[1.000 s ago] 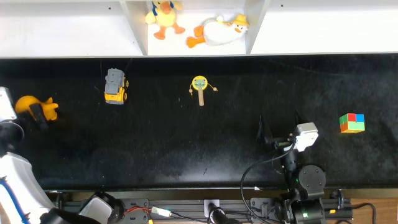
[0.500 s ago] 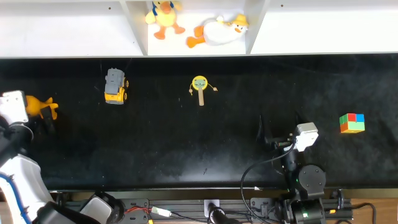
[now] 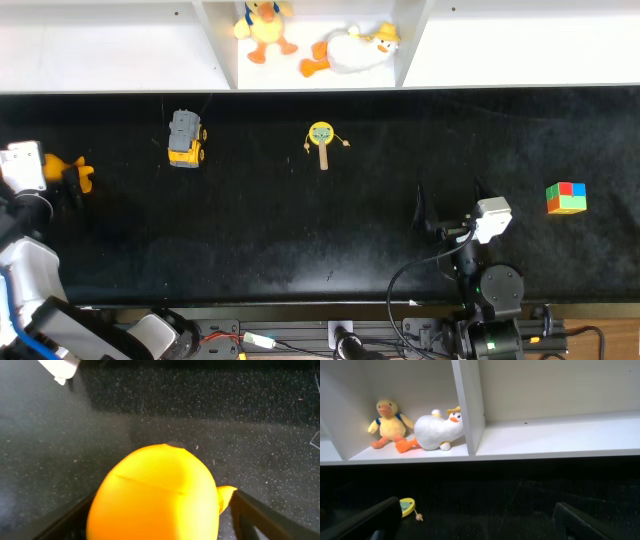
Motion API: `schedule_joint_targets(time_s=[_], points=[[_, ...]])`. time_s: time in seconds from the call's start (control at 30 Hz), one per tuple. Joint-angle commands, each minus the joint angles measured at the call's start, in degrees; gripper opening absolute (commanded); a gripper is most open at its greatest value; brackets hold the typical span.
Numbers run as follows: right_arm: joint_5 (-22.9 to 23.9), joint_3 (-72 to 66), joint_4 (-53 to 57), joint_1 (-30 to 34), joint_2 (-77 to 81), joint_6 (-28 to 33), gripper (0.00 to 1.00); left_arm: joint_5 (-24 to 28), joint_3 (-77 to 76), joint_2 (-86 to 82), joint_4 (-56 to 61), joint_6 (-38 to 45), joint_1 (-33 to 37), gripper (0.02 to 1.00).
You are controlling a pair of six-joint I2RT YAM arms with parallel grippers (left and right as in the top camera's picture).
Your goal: Store Toys
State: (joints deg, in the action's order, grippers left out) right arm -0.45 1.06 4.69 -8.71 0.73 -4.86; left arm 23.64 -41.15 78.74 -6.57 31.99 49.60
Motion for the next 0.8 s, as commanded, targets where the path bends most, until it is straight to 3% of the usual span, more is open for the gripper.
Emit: schedule_joint_targets(time_s=[0.03,0.13,0.2,0.57,0.8], points=[[0.3,-0.8,-0.3,-0.4,-0.5,0.2,0.996,2.5,0.7,1.2,0.1,0.5,0.3,0.715],[0.3,-0.8,-0.3,-0.4,-0.5,0.2,0.996,3.2,0.7,1.2,0.9,-1.2,0.3,0.56],[0.3,-0.8,-0.3,-0.4,-0.5,0.2,0.996,3.4,0.7,1.2,2.1,-4.1,0.3,0.524],[0.3,-0.8,-0.3,-0.4,-0.5,0.2,0.996,3.4,-3.3,-1.9,4.4,-16.2,-0.1,0.485],[0.3,-0.8,-0.3,-0.4,-0.5,0.2,0.996,2.7,-15.1,-3.7,-4.9,-19.8,-5.6,0.47]])
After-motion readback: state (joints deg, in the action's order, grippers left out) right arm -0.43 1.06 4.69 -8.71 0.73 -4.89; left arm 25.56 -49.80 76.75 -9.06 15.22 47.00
